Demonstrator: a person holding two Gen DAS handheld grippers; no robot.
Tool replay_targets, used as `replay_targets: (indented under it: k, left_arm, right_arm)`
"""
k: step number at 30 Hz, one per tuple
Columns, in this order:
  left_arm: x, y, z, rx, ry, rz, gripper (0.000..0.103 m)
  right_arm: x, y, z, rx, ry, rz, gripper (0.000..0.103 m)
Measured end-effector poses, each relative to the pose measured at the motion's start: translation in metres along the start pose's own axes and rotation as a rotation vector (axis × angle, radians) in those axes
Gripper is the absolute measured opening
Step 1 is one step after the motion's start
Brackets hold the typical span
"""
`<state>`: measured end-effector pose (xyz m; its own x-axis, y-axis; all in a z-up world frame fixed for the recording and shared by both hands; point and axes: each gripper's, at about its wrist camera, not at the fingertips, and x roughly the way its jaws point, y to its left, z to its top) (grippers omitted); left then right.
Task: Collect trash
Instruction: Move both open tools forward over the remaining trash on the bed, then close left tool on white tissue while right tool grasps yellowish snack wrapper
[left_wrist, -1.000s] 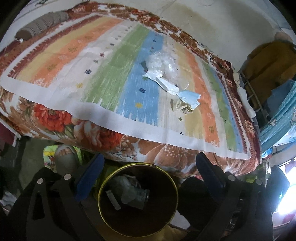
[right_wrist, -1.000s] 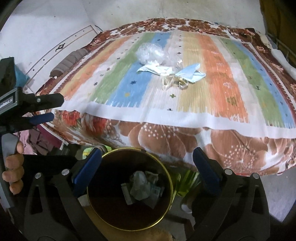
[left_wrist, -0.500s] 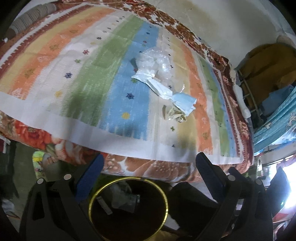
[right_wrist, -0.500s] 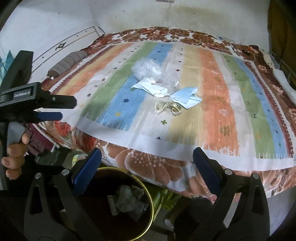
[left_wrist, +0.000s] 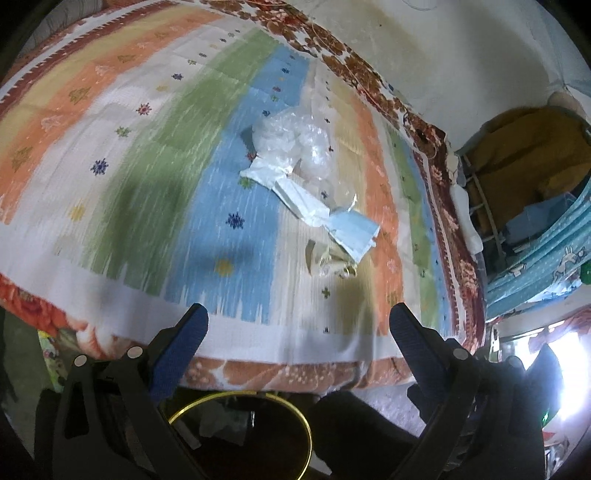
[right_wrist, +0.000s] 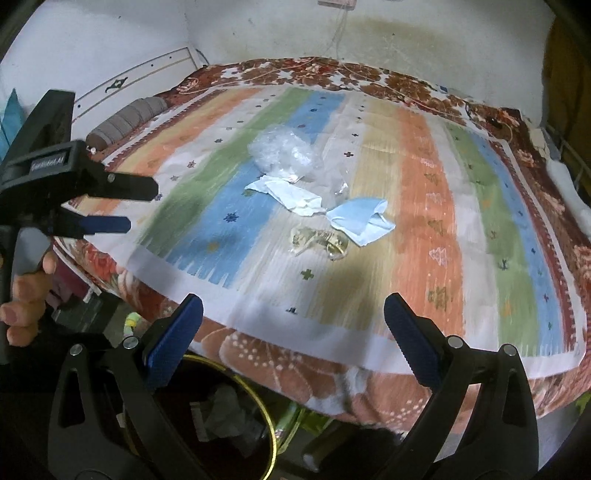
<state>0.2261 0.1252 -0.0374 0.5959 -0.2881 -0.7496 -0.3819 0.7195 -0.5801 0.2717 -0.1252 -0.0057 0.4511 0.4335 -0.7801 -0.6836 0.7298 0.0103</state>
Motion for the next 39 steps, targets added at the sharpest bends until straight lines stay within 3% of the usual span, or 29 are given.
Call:
replay_targets:
  k: [8,19,27,36,39]
  left_arm:
    - [0.010,0.012,0.022,-0.053,-0.075,0.027,0.096]
    - [0.052,0.016,0.043,-0.053,-0.008,0.031,0.095]
    - [0.077,0.014,0.057,-0.060,0.012,0.036,0.092]
    - [0.111,0.017,0.070,-0.099,0.058,0.031,0.084]
    - [0.123,0.019,0.074,-0.121,0.080,0.019,0.076]
  right_arm:
    - [0.023,-0.007,0.013,-0.063,0.002,-0.011,0.092]
    - [0.065,-0.017,0.020,-0.141,0.062,-0.044,0.088]
    - [0.094,-0.017,0.026,-0.159,0.103,-0.054,0.078]
    - [0.121,-0.014,0.029,-0.221,0.143,-0.068,0.065]
    - [0.132,-0.016,0.029,-0.238,0.159,-0.100,0.063]
